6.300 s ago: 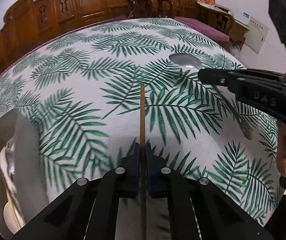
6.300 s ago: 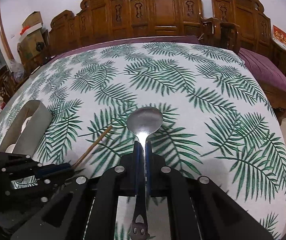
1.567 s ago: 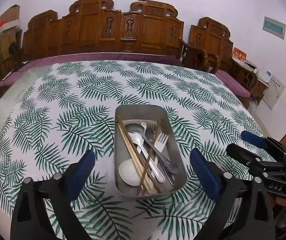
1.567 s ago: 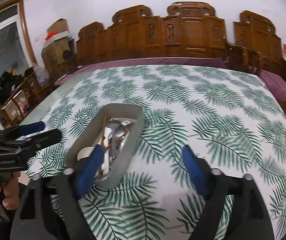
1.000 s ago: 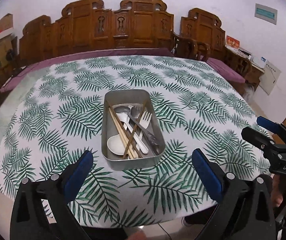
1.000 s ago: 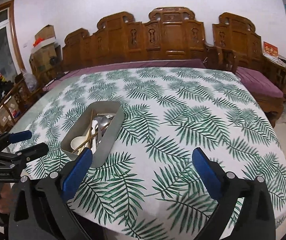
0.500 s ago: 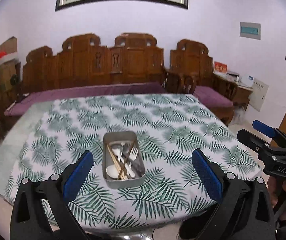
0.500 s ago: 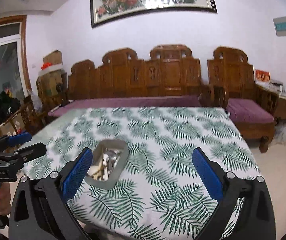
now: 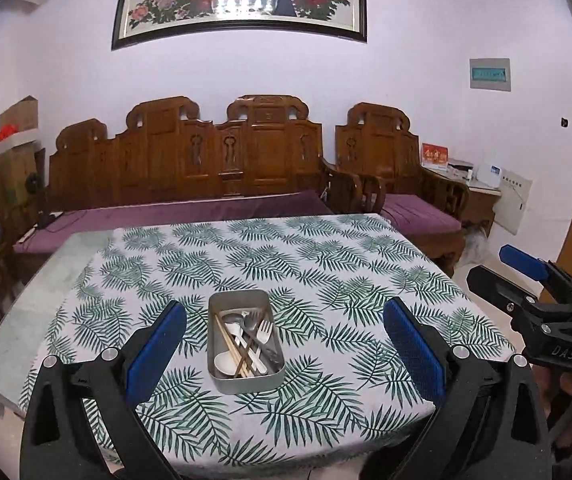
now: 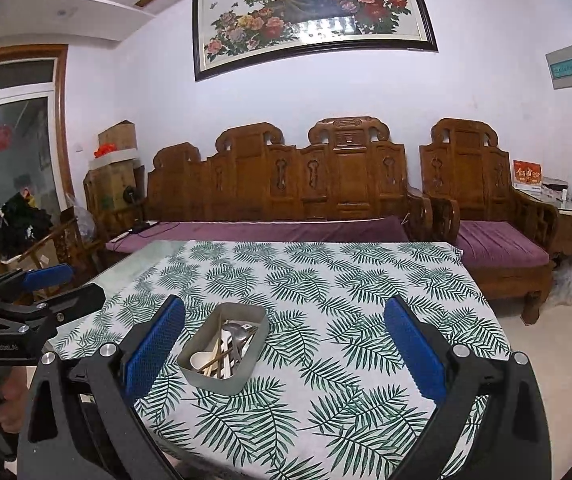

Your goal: Organize utensils

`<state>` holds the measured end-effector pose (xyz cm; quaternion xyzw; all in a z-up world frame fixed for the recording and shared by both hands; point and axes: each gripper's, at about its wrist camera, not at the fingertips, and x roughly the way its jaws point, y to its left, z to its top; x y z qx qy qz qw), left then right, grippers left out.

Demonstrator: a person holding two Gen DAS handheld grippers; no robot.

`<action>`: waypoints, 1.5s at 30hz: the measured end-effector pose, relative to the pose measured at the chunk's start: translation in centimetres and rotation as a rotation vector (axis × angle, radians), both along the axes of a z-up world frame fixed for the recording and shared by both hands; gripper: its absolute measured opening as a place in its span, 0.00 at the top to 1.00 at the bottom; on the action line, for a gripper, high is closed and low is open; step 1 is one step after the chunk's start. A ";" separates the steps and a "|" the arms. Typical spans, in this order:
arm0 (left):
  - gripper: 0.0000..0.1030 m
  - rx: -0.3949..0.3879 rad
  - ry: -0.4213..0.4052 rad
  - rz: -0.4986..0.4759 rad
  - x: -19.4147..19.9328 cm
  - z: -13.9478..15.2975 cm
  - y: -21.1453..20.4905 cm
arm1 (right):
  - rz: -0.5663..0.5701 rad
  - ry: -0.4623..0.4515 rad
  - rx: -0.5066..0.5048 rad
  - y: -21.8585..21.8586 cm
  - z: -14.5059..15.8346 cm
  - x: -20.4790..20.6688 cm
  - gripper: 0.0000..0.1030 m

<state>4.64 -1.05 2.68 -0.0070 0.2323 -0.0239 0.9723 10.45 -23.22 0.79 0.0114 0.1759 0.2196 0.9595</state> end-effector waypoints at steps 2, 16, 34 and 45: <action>0.08 -0.002 -0.002 0.003 0.0 0.0 0.1 | -0.004 -0.002 -0.003 0.0 0.0 0.0 0.03; 0.08 -0.009 -0.001 0.003 0.2 -0.2 0.1 | -0.004 0.007 -0.005 0.2 -0.2 0.1 0.03; 0.08 -0.023 -0.015 0.006 0.1 0.0 0.1 | -0.004 0.008 -0.003 0.1 -0.4 0.1 0.03; 0.08 -0.022 -0.019 0.007 0.1 0.1 0.0 | -0.006 0.007 -0.001 0.0 -0.3 0.1 0.03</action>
